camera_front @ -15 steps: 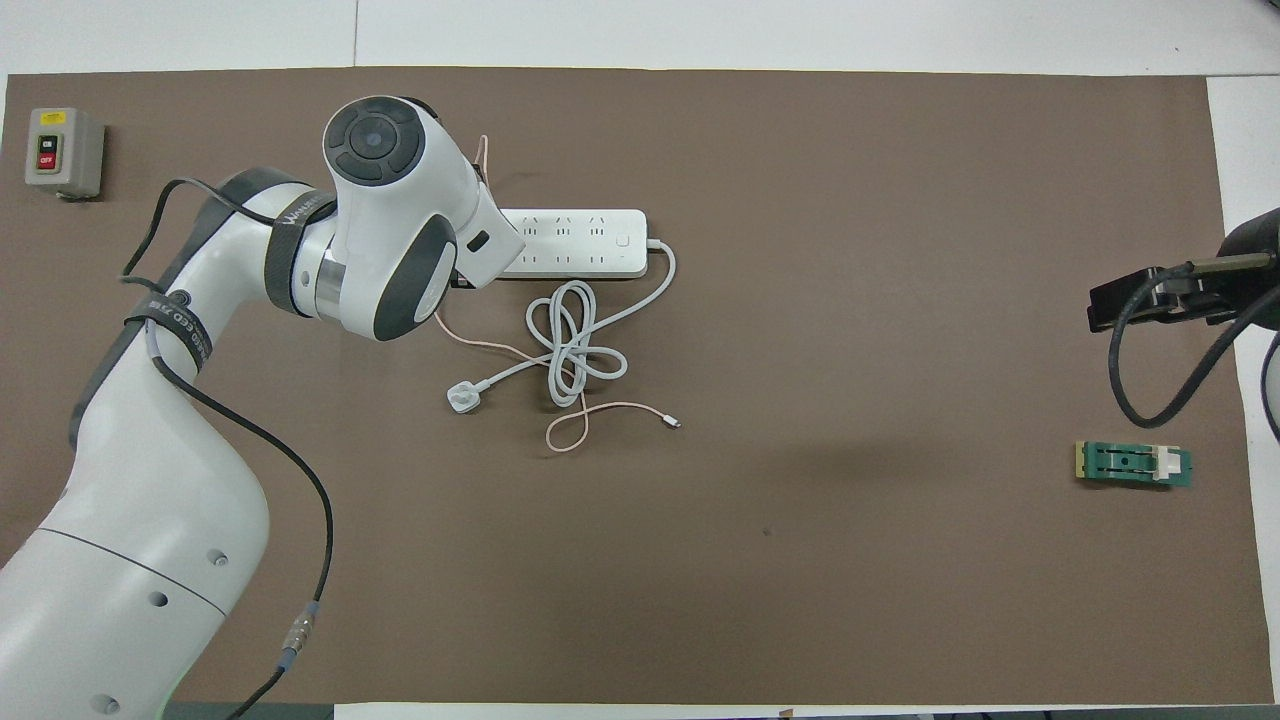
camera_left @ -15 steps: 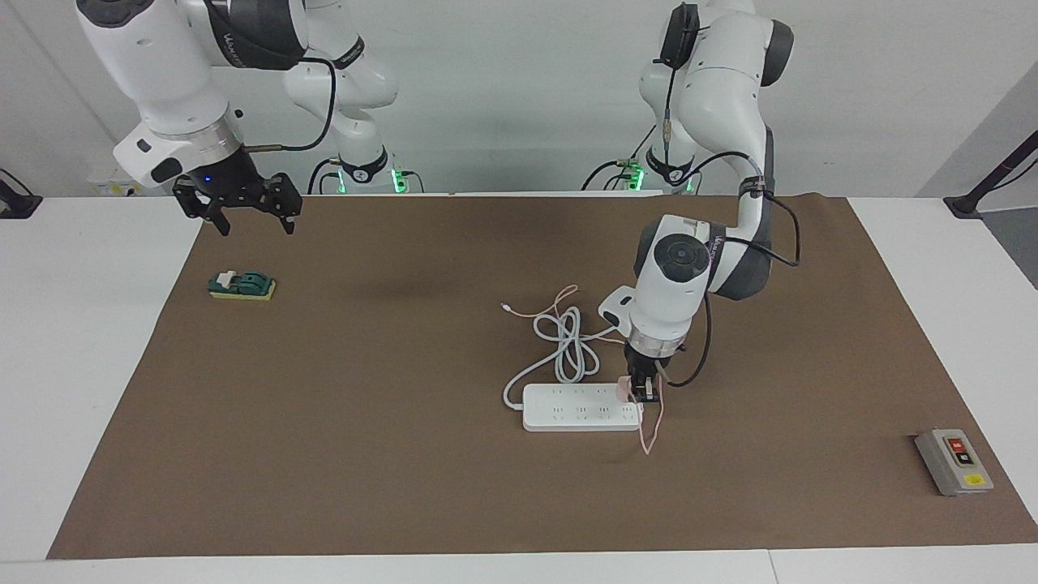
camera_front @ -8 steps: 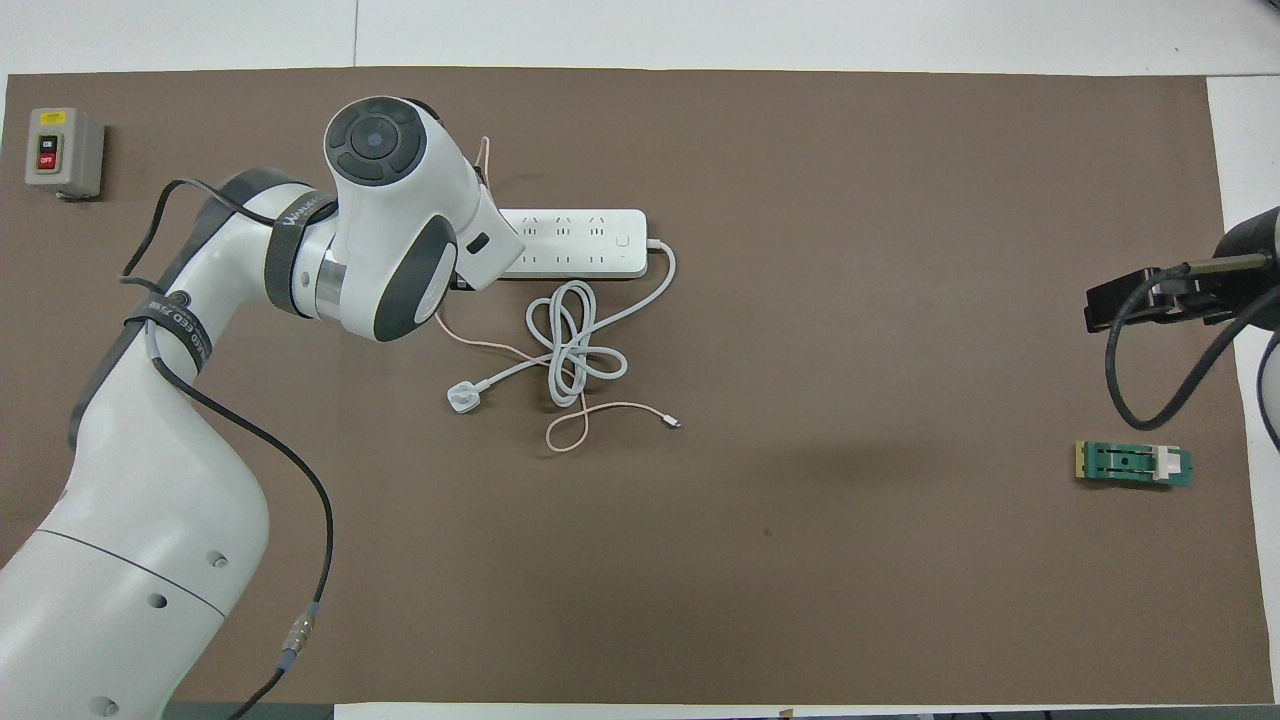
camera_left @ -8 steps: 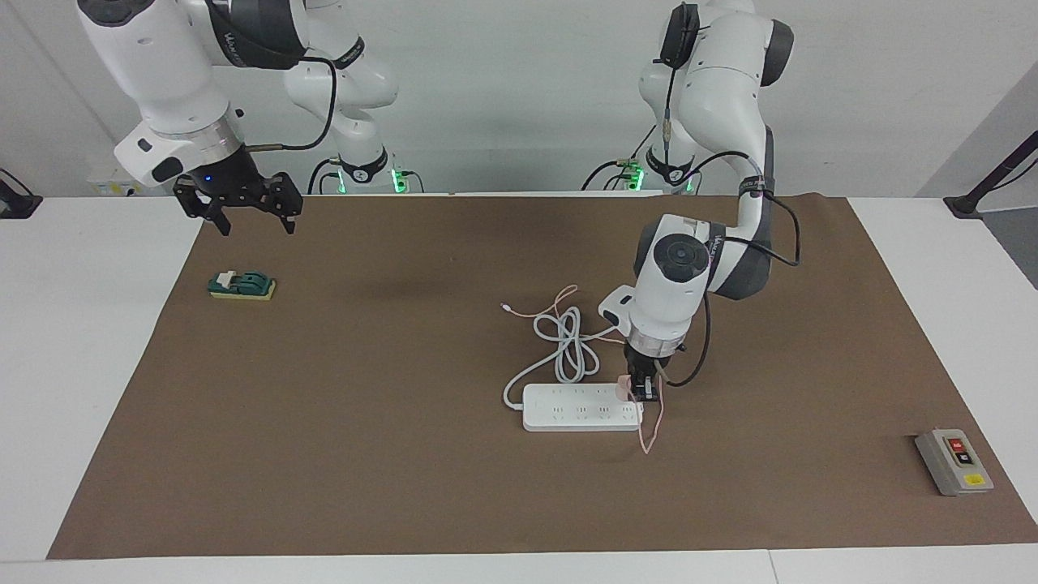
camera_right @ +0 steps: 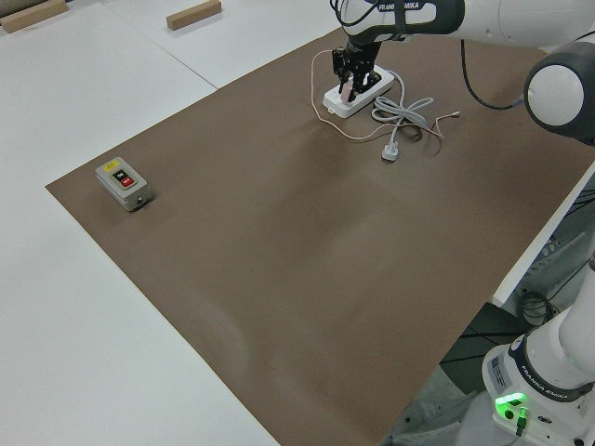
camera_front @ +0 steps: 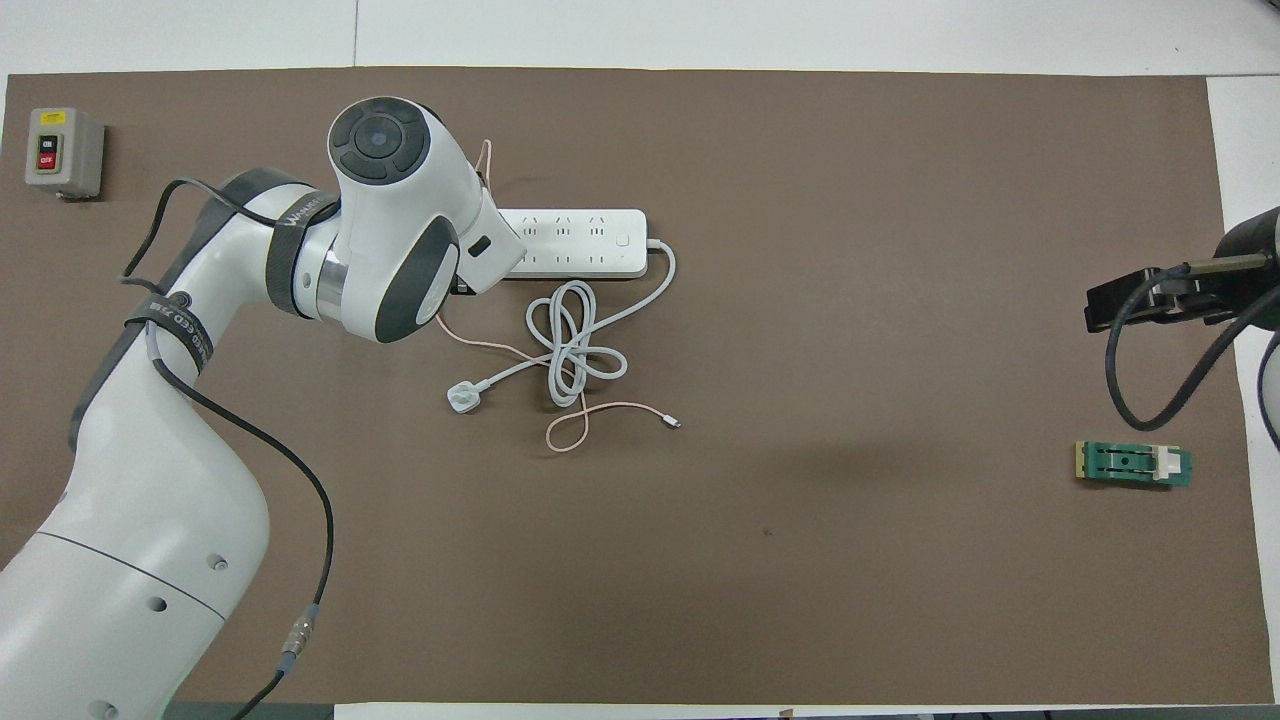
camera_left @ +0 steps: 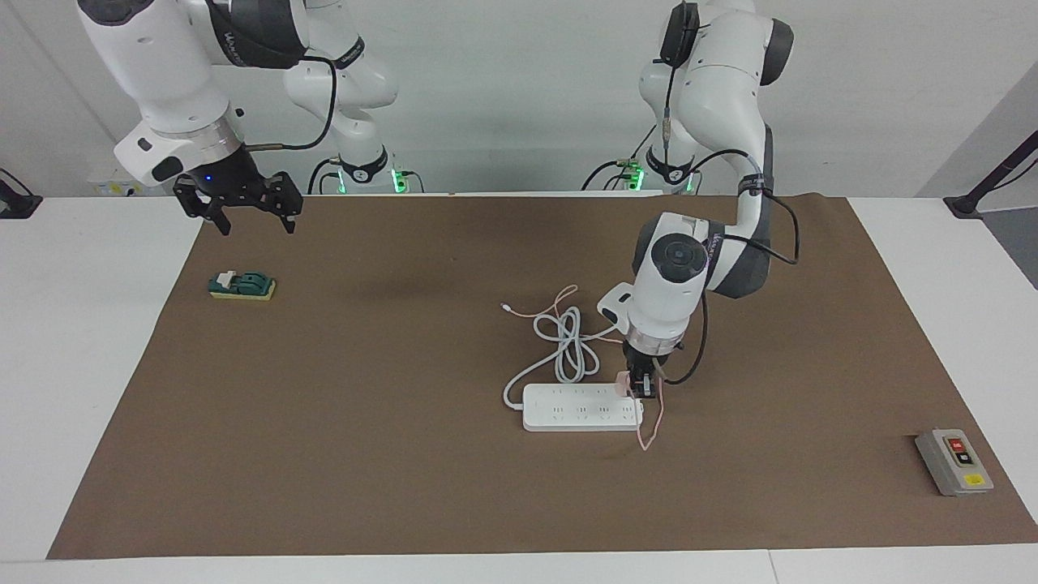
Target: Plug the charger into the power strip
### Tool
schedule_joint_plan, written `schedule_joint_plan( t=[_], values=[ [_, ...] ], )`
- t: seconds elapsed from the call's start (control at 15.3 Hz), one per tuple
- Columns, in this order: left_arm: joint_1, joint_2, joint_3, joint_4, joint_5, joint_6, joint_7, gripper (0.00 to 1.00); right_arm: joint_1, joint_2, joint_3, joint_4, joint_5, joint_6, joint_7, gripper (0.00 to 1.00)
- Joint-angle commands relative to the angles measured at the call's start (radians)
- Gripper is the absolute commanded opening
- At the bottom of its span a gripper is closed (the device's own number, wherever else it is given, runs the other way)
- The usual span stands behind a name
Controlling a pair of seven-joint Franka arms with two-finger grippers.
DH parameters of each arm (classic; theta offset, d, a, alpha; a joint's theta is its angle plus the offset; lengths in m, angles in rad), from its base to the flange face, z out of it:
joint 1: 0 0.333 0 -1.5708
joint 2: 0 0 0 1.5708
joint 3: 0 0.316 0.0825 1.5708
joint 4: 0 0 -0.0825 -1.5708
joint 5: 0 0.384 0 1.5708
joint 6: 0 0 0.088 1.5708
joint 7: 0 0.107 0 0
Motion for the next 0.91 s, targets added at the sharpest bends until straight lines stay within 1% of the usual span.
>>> schedule_joint_plan(
  t=[0.0, 0.33, 0.59, 0.72, 0.85],
  values=[
    [-0.007, -0.026, 0.007, -0.062, -0.014, 0.008, 0.016, 0.0, -0.006, -0.016, 0.009, -0.013, -0.005, 0.007, 0.016, 1.0],
    [-0.005, -0.022, 0.005, -0.069, -0.01, 0.062, 0.019, 0.0, -0.006, -0.018, 0.009, -0.009, -0.005, 0.008, 0.011, 1.0],
    [0.004, -0.005, -0.008, -0.062, -0.006, 0.061, 0.021, 0.0, -0.008, -0.018, 0.009, -0.009, -0.005, 0.01, 0.011, 1.0],
    [0.012, 0.019, -0.012, -0.028, -0.006, 0.044, 0.025, 0.0, -0.008, -0.018, 0.009, -0.009, -0.005, 0.01, 0.013, 1.0],
    [0.012, 0.055, -0.013, 0.031, -0.006, -0.023, 0.031, 0.0, -0.008, -0.018, 0.009, -0.01, -0.005, 0.01, 0.013, 1.0]
  ],
)
